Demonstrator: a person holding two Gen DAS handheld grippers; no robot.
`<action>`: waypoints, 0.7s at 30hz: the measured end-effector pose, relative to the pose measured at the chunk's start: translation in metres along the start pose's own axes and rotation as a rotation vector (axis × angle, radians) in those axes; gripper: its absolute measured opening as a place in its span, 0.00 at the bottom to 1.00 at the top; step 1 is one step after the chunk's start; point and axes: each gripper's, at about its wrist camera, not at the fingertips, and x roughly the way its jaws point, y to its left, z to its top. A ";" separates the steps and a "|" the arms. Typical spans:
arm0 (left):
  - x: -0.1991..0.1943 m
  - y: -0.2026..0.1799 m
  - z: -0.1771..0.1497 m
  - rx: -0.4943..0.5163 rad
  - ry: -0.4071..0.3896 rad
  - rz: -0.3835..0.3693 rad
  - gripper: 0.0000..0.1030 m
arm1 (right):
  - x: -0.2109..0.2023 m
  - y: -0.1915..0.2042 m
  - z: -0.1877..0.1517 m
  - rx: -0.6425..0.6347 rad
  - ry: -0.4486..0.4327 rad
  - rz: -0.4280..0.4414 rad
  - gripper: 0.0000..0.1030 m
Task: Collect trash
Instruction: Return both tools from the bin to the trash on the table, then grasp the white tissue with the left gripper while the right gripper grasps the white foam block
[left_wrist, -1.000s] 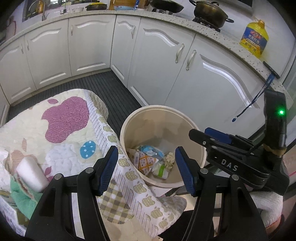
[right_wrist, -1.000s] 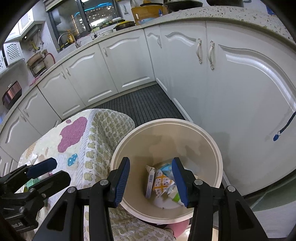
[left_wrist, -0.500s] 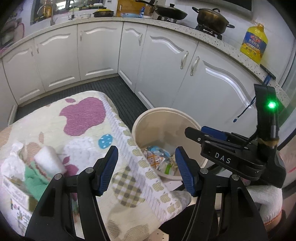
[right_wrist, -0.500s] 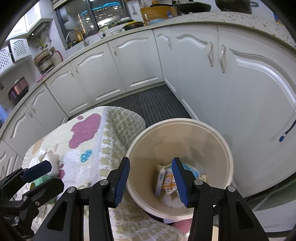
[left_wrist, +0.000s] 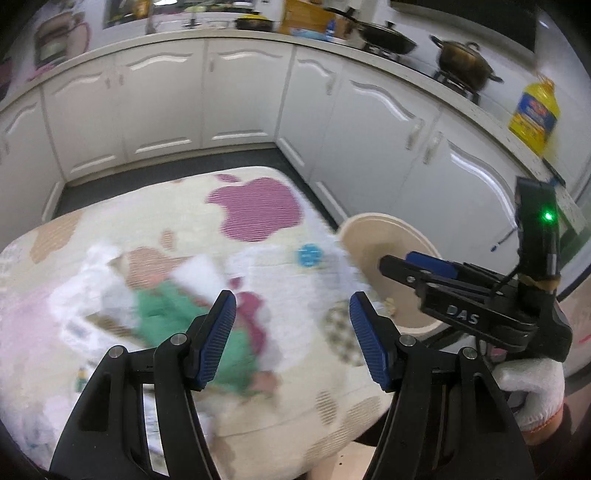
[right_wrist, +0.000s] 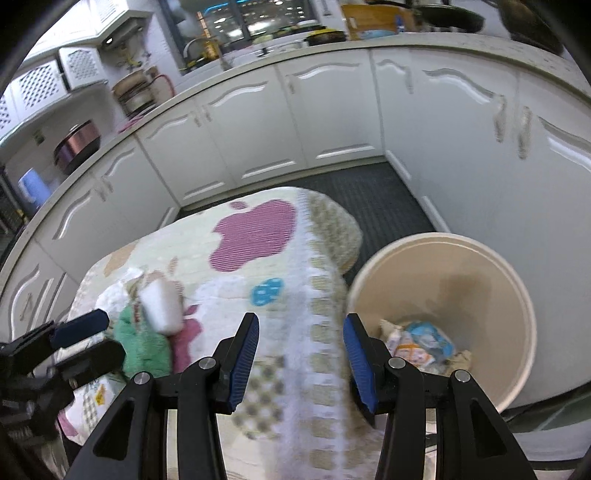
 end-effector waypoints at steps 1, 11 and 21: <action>-0.004 0.012 -0.001 -0.018 0.002 0.007 0.61 | 0.002 0.005 0.000 -0.007 0.003 0.005 0.44; -0.036 0.127 -0.005 -0.187 -0.007 0.114 0.61 | 0.027 0.075 0.003 -0.114 0.058 0.106 0.44; -0.029 0.192 -0.006 -0.284 0.027 0.125 0.61 | 0.057 0.119 0.006 -0.170 0.105 0.153 0.44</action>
